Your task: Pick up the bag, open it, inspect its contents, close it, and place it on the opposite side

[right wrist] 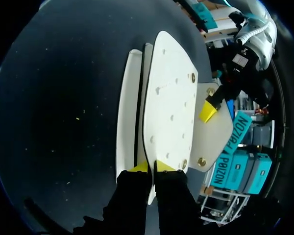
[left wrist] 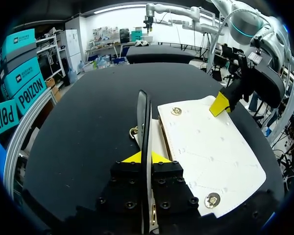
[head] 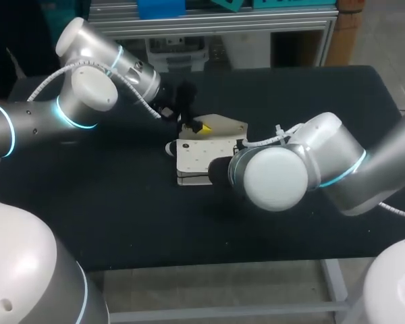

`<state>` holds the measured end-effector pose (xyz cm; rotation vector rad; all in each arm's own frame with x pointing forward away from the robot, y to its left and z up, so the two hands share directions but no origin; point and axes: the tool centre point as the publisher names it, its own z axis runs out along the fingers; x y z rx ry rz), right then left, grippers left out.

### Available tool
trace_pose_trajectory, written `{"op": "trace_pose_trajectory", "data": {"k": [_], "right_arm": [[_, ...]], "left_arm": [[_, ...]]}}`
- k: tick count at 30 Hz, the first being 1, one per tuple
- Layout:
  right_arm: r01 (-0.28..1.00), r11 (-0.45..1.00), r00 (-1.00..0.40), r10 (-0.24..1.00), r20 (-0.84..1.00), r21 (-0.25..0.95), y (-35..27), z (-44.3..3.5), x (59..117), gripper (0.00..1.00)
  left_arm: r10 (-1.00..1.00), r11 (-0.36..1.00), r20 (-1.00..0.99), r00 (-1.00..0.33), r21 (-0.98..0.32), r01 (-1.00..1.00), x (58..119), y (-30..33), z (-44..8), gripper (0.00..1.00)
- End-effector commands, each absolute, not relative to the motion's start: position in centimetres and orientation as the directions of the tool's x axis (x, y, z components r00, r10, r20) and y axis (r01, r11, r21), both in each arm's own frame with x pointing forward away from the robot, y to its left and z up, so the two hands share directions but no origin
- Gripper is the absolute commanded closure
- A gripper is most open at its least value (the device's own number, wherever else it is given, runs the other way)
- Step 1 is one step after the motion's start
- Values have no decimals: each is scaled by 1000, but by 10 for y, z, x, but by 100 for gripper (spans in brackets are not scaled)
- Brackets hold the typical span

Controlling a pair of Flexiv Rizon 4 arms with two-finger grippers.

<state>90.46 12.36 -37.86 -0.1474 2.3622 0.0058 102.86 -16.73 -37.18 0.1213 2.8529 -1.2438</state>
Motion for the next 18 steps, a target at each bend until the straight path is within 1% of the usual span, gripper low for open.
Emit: {"op": "trace_pose_trajectory", "data": {"k": [1, 9, 12, 18], "right_arm": [[-110, 993, -489, -91, -868, -42, 124, -387, 904, 100], [-108, 993, -460, -91, -883, -46, 122, -386, 903, 100], [-105, 994, -475, -88, -875, -43, 121, -389, 906, 100], [-95, 995, -503, -82, -860, -40, 121, -394, 910, 100]], "left_arm": [[61, 679, -67, -996, -729, 91, 1023, -168, -380, 100], [66, 662, -185, -980, -727, 182, 1013, -169, -382, 100], [65, 631, -242, -968, -741, 228, 1006, -167, -382, 100], [65, 605, -364, -929, -726, 327, 988, -166, -378, 100]]}}
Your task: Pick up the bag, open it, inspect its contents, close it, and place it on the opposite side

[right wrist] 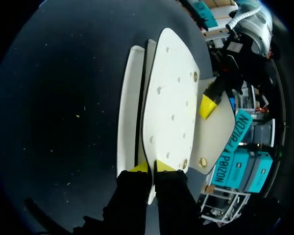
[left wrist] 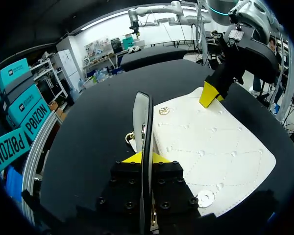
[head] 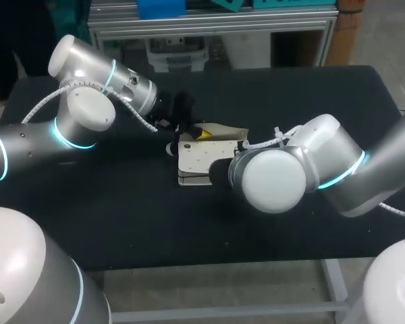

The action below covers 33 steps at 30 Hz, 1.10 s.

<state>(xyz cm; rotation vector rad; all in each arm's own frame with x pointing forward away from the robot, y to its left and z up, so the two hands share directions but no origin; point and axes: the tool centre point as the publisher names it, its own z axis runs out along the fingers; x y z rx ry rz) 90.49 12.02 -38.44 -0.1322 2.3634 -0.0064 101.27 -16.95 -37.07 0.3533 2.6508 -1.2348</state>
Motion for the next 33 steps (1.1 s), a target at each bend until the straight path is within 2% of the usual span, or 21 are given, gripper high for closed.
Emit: {"op": "trace_pose_trajectory", "data": {"k": [1, 11, 16, 18, 19, 20, 22, 25, 28, 31, 32, 33], "right_arm": [[-93, 995, -505, -82, -859, -40, 121, -394, 910, 100], [-93, 995, -505, -82, -859, -40, 121, -394, 910, 100], [-93, 995, -505, -82, -859, -40, 121, -394, 910, 100], [-93, 995, -505, -82, -859, -40, 121, -394, 910, 100], [-93, 995, -505, -82, -859, -40, 121, -394, 910, 100], [-93, 995, -505, -82, -859, -40, 121, -394, 910, 100], [-93, 995, -505, -82, -859, -40, 121, -394, 910, 100], [-93, 995, -505, -82, -859, -40, 121, -394, 910, 100], [-93, 995, -505, -82, -859, -40, 121, -394, 910, 100], [-93, 995, -505, -82, -859, -40, 121, -394, 910, 100], [-93, 995, -505, -82, -859, -40, 121, -394, 910, 100], [-93, 995, -505, -82, -859, -40, 121, -394, 910, 100]], "left_arm": [[61, 603, -391, -918, -719, 346, 985, -166, -378, 100], [87, 627, -521, -849, -634, 453, 964, -178, -381, 100], [78, 637, -523, -849, -629, 445, 962, -178, -376, 100], [65, 636, -517, -853, -637, 435, 963, -175, -372, 68], [59, 634, -516, -855, -642, 431, 964, -174, -370, 59], [51, 634, -515, -856, -646, 426, 965, -173, -367, 52], [40, 627, -512, -858, -655, 421, 966, -169, -363, 47], [18, 623, -513, -858, -665, 411, 966, -164, -356, 56], [12, 621, -510, -860, -671, 406, 969, -161, -349, 55], [10, 621, -512, -859, -670, 406, 972, -158, -341, 58], [10, 620, -510, -860, -672, 405, 974, -157, -338, 64], [9, 622, -509, -860, -671, 404, 975, -156, -337, 73]]}}
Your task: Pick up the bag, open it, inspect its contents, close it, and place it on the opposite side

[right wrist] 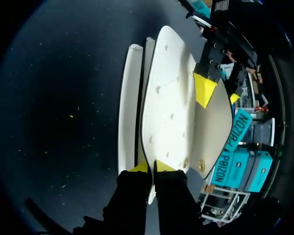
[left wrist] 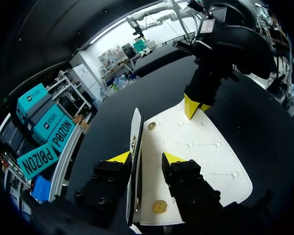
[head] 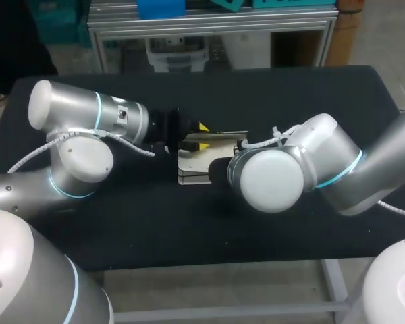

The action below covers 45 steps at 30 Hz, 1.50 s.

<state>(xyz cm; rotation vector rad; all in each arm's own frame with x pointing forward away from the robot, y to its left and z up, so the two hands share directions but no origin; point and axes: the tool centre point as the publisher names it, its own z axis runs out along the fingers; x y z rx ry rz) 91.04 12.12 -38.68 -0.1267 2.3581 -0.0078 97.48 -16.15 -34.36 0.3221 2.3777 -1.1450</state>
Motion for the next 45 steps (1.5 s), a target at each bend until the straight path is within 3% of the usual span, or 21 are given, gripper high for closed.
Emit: {"op": "trace_pose_trajectory", "data": {"k": [1, 4, 6, 24, 41, 42, 45], "right_arm": [[-93, 995, -505, -82, -859, -40, 121, -394, 910, 100], [-93, 995, -505, -82, -859, -40, 121, -394, 910, 100], [-93, 995, -505, -82, -859, -40, 121, -394, 910, 100], [-93, 995, -505, -82, -859, -40, 121, -394, 910, 100], [-93, 995, -505, -82, -859, -40, 121, -394, 910, 100], [-93, 995, -505, -82, -859, -40, 121, -394, 910, 100], [-93, 995, -505, -82, -859, -40, 121, -394, 910, 100]], "left_arm": [[9, 627, -512, -859, -666, 403, 976, -156, -337, 80], [12, 641, -511, -859, -656, 399, 981, -157, -337, 82], [13, 642, -509, -860, -655, 398, 982, -156, -337, 100], [126, 607, -537, -834, -624, 493, 938, -153, -356, 100], [176, 628, -488, -855, -613, 479, 938, -156, -381, 100], [174, 626, -492, -853, -613, 481, 938, -154, -380, 98], [151, 620, -510, -847, -618, 483, 939, -150, -374, 77]]}}
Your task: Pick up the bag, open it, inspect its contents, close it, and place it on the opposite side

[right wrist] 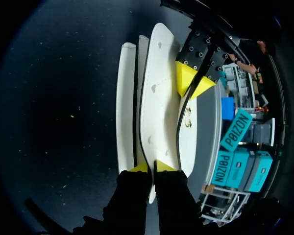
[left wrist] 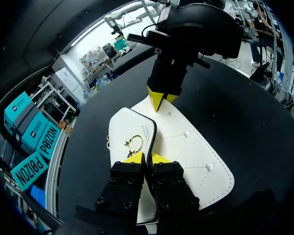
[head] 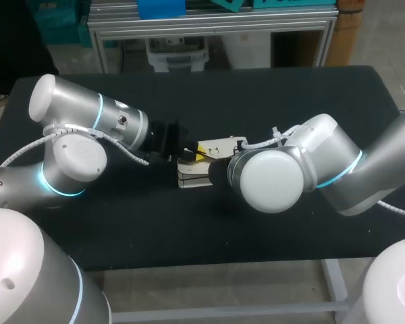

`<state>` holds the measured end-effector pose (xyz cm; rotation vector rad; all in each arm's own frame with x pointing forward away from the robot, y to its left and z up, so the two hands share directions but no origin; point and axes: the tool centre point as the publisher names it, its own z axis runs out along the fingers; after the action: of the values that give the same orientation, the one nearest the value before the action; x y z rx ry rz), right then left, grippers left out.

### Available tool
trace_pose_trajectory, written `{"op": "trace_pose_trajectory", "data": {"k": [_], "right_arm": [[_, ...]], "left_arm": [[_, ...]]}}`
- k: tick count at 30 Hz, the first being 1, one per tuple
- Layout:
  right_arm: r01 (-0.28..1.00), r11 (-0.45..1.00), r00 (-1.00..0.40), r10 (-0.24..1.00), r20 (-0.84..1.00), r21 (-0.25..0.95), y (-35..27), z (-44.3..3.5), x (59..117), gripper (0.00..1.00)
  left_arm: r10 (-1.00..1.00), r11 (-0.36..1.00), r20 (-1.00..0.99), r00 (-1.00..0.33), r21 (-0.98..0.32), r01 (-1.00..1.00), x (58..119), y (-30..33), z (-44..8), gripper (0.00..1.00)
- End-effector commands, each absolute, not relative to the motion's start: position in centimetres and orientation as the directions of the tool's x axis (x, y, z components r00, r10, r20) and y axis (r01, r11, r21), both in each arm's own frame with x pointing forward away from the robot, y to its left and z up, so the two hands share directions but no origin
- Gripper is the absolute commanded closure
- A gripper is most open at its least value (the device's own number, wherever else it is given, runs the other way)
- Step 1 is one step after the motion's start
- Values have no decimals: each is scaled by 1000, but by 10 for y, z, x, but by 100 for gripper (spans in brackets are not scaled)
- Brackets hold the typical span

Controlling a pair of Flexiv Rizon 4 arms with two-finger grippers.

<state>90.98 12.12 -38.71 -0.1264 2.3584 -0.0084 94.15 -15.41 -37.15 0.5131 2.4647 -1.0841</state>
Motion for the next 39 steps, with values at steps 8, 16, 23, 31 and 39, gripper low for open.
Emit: {"op": "trace_pose_trajectory", "data": {"k": [8, 16, 23, 31, 39], "right_arm": [[-93, 995, -505, -82, -859, -40, 121, -394, 910, 100], [-93, 995, -505, -82, -859, -40, 121, -394, 910, 100], [-93, 995, -505, -82, -859, -40, 121, -394, 910, 100], [-93, 995, -505, -82, -859, -40, 121, -394, 910, 100], [-93, 995, -505, -82, -859, -40, 121, -394, 910, 100]], "left_arm": [[134, 593, -538, -832, -630, 502, 938, -152, -361, 77], [145, 598, -539, -830, -621, 508, 939, -155, -365, 100], [144, 634, -534, -833, -597, 492, 945, -150, -373, 100], [128, 649, -528, -840, -596, 473, 953, -152, -374, 100], [142, 644, -521, -842, -597, 478, 950, -150, -375, 100]]}}
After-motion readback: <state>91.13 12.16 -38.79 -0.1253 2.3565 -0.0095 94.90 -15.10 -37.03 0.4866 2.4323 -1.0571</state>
